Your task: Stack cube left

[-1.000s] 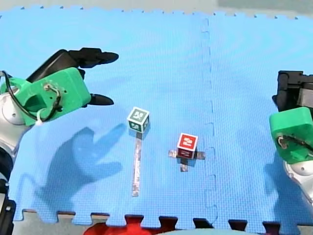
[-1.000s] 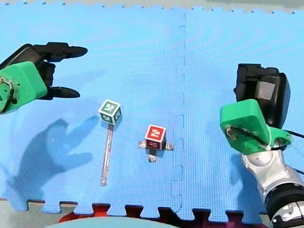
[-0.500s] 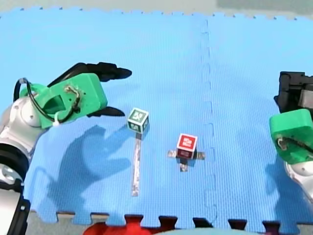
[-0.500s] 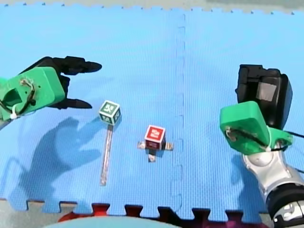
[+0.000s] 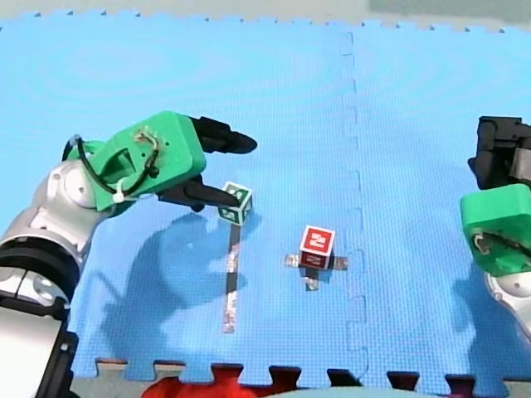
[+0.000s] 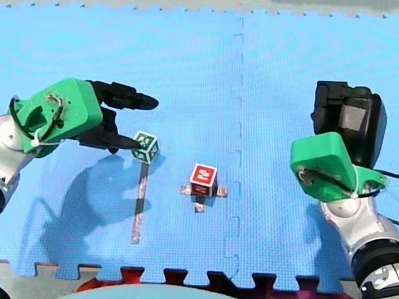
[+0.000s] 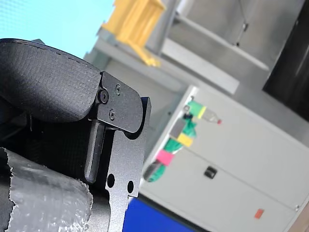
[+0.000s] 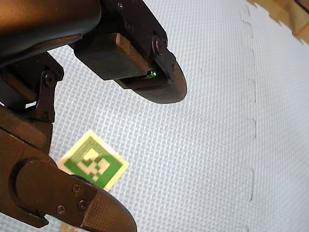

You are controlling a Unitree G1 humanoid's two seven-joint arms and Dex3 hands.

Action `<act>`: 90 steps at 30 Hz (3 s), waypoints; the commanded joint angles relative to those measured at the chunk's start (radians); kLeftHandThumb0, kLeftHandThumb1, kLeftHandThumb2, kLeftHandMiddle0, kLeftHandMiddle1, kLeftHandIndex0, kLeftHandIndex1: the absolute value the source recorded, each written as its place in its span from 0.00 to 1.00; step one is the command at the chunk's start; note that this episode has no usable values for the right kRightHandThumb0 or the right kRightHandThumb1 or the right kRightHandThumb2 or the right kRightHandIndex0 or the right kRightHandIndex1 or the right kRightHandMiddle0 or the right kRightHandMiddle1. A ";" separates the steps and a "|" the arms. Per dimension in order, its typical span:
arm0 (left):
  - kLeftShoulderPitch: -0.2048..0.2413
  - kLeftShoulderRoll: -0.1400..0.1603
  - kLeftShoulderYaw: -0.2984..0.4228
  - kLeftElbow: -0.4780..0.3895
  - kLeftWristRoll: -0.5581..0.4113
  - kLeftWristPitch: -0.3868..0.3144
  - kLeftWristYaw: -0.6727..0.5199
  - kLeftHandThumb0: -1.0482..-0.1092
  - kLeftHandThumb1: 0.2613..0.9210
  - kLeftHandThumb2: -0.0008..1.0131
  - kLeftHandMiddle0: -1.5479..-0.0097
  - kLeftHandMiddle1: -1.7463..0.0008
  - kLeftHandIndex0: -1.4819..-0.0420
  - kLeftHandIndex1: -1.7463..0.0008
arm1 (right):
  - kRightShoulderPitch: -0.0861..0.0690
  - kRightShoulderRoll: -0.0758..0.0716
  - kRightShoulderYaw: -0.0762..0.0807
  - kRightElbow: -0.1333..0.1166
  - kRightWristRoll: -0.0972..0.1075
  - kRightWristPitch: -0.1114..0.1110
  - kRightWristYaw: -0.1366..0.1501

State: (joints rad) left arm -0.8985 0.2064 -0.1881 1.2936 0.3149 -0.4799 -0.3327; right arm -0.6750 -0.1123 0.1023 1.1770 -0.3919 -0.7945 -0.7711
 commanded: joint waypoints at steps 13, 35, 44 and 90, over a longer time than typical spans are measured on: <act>-0.029 0.003 -0.008 0.008 0.013 -0.012 -0.011 0.66 0.62 0.00 0.54 0.04 0.56 1.00 | 0.013 -0.007 0.002 -0.024 -0.010 -0.016 -0.016; -0.086 0.065 -0.155 0.014 0.195 -0.041 0.104 0.57 0.65 0.01 0.55 0.00 0.75 1.00 | 0.026 -0.008 0.004 -0.034 -0.013 -0.008 -0.019; -0.090 0.066 -0.167 0.019 0.204 -0.027 0.124 0.57 0.65 0.00 0.59 0.00 0.78 1.00 | 0.031 -0.013 0.003 -0.038 -0.013 -0.010 -0.018; -0.016 0.010 -0.102 0.027 0.124 -0.033 0.084 0.68 0.65 0.00 0.49 0.00 0.50 1.00 | 0.062 -0.012 -0.002 -0.096 -0.025 -0.007 -0.029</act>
State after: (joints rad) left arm -0.9151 0.2114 -0.2855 1.3215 0.4354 -0.5102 -0.2521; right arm -0.6171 -0.1215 0.1021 1.0864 -0.4195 -0.8024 -0.7987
